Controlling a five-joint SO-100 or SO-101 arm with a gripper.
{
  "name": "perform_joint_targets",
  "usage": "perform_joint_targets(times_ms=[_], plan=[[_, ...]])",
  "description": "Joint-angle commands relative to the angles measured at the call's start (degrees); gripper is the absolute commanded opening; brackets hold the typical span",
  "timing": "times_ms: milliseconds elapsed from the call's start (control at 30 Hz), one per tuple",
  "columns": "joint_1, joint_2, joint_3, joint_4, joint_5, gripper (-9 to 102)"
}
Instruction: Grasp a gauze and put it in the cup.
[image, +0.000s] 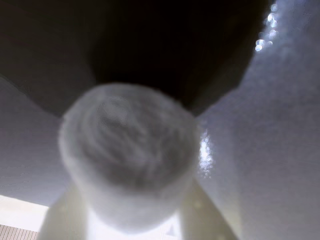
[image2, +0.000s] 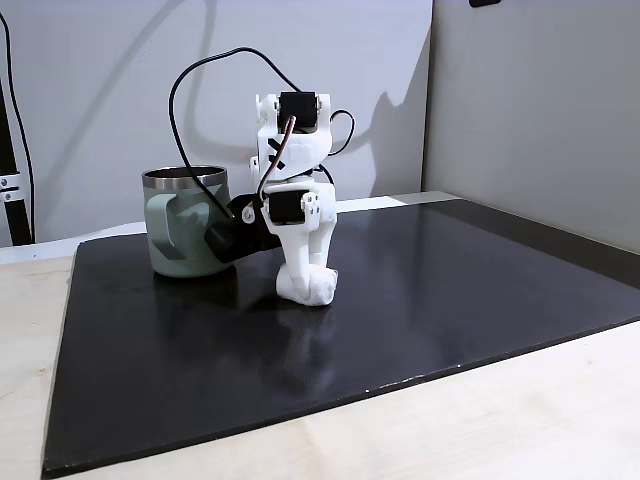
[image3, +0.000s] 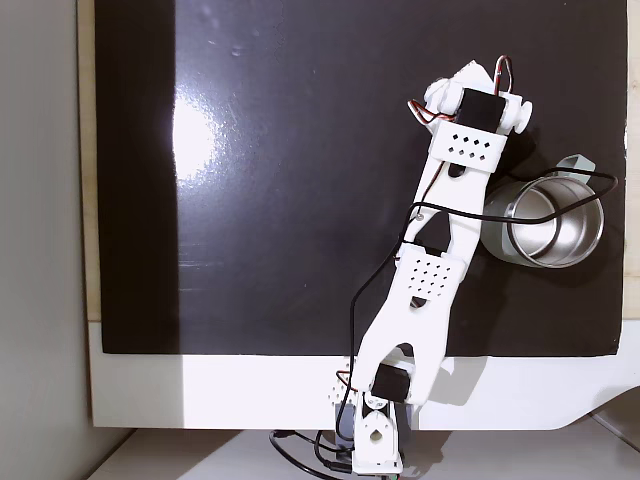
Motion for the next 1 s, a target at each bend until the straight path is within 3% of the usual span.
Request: perform_joint_targets(times_ms=[0,467,967], plan=[[2.5,3.7,0.8,-0.4,0.0,0],[-5.3,15.0,7.6,-4.7,-1.6,0],[-4.5,33.1,17.0,-2.5,-2.4,0]])
